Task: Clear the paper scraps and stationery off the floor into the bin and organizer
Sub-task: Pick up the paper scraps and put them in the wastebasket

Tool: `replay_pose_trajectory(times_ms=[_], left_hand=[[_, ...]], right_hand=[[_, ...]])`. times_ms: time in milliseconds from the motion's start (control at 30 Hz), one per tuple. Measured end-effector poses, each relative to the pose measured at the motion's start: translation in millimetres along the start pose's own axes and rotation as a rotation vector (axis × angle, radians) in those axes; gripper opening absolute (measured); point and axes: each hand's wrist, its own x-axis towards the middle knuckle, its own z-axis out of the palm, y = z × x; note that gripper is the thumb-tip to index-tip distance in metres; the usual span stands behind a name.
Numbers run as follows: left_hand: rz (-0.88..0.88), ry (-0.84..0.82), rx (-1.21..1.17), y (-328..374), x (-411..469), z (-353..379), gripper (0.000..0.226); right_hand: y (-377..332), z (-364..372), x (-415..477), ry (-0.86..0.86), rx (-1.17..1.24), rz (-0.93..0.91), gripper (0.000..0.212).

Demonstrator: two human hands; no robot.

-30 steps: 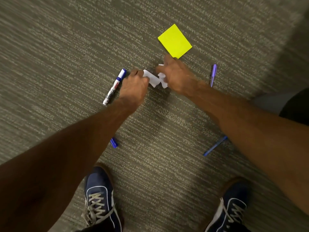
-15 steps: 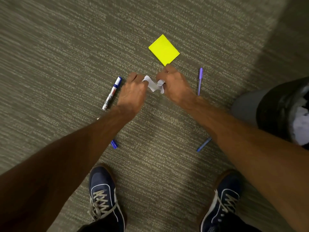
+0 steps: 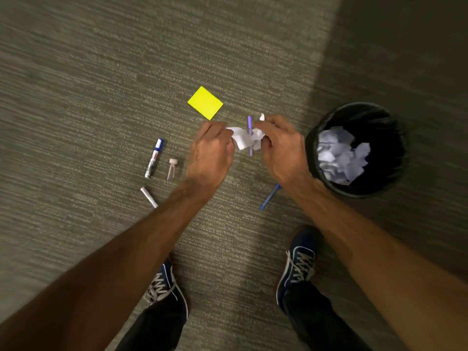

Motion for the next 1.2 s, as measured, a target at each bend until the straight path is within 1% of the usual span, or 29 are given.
replay_pose_trajectory(times_ms=[133, 233, 400, 500, 567, 633, 667, 700, 733, 767, 833, 867, 900, 933, 1000, 1067, 1133, 1200], left_hand=[[0.046, 0.027, -0.078, 57.4, 8.0, 3.1, 0.015], [0.058, 0.001, -0.112, 99.1, 16.9, 11.5, 0.017], [0.049, -0.149, -0.124, 159.7, 33.6, 33.3, 0.016], [0.036, -0.298, -0.120, 185.3, 40.3, 53.3, 0.014], [0.041, -0.356, -0.128, 195.9, 44.9, 68.5, 0.014], [0.015, -0.404, -0.104, 202.6, 50.0, 85.1, 0.019], [-0.003, -0.430, -0.098, 203.8, 51.9, 91.9, 0.023], [-0.014, -0.455, -0.103, 204.0, 53.4, 97.4, 0.027], [-0.013, -0.479, -0.111, 203.7, 54.8, 102.0, 0.032], [-0.004, -0.504, -0.114, 203.0, 55.8, 105.3, 0.038], [0.017, -0.545, -0.095, 200.5, 56.2, 109.3, 0.050], [0.027, -0.550, -0.071, 198.7, 54.9, 109.8, 0.055], [0.045, -0.545, -0.034, 196.2, 53.1, 108.8, 0.059], [0.073, -0.535, 0.015, 193.6, 51.1, 106.3, 0.062], [0.142, -0.510, 0.103, 189.1, 46.7, 97.1, 0.068], [0.171, -0.468, 0.159, 185.1, 43.0, 84.1, 0.073], [0.146, -0.432, 0.205, 181.5, 38.9, 68.8, 0.076], [0.105, -0.418, 0.241, 174.9, 33.1, 53.5, 0.077]], right_hand=[[15.8, -54.7, -20.4, 0.090, -0.014, 0.112, 0.047], [39.3, -86.4, -36.5, 0.119, -0.030, 0.222, 0.044], [83.1, -124.0, -60.2, 0.114, 0.004, 0.361, 0.042], [115.2, -134.7, -69.9, 0.029, -0.024, 0.462, 0.048], [134.9, -136.2, -73.9, -0.002, -0.033, 0.486, 0.051], [150.3, -133.9, -74.3, -0.044, -0.004, 0.502, 0.048], [159.3, -132.1, -74.0, -0.049, 0.055, 0.555, 0.045], [165.0, -128.8, -70.7, -0.010, 0.181, 0.644, 0.038], [170.5, -126.0, -69.4, 0.029, 0.221, 0.733, 0.031], [176.5, -123.7, -70.1, 0.025, 0.206, 0.753, 0.030], [181.8, -124.5, -71.2, -0.062, 0.165, 0.671, 0.042], [182.5, -126.0, -74.3, -0.136, 0.088, 0.600, 0.049], [182.7, -127.7, -77.8, -0.195, -0.046, 0.528, 0.053], [181.1, -129.5, -80.7, -0.218, -0.148, 0.475, 0.054], [173.1, -133.2, -83.6, -0.213, -0.211, 0.414, 0.056], [161.7, -136.5, -82.1, -0.199, -0.256, 0.307, 0.061], [149.7, -141.4, -81.6, -0.228, -0.300, 0.231, 0.065], [132.7, -145.6, -78.3, -0.269, -0.297, 0.206, 0.065]])
